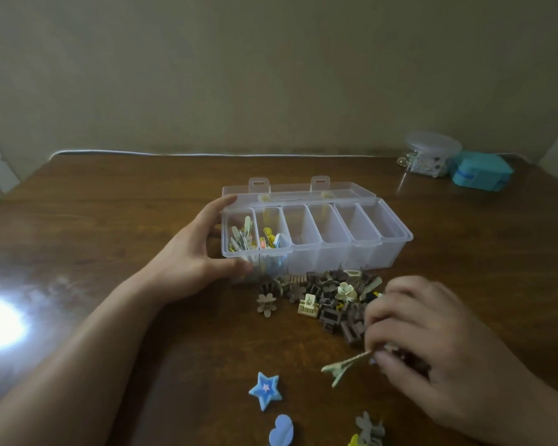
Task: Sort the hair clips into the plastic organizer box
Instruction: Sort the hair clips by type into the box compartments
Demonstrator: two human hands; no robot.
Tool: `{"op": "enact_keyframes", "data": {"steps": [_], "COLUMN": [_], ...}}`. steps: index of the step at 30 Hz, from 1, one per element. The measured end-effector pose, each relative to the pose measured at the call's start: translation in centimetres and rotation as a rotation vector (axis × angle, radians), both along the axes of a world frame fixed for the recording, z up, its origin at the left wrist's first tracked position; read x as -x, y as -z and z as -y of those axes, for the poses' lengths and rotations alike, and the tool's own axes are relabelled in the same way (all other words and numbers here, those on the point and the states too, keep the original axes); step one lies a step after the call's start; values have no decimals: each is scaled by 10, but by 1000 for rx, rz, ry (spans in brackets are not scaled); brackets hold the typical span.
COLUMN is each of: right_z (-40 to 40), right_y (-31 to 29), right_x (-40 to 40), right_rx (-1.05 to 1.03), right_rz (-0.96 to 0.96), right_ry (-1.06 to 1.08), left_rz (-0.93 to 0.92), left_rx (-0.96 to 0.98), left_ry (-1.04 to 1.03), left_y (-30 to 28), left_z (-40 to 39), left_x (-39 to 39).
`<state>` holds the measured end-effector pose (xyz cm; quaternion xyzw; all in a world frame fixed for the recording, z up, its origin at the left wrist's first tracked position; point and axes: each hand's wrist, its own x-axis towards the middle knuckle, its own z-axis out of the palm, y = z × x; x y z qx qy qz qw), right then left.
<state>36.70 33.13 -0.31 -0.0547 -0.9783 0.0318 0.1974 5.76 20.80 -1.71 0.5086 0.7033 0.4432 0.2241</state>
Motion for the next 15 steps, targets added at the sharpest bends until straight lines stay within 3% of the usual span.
{"op": "enact_keyframes", "data": {"steps": [8, 11, 15], "right_z": [-18, -17, -14], "right_y": [-53, -48, -40], "right_x": [82, 116, 123], "right_rx": [258, 238, 209], "right_rz": [-275, -200, -51], "right_ry": [263, 366, 259], "left_rz": [-11, -21, -39], "left_rx": [1, 21, 25], "left_ry": [-2, 1, -3], "left_y": [0, 0, 1], "left_z": [-1, 0, -1], "left_x": [0, 1, 2]}}
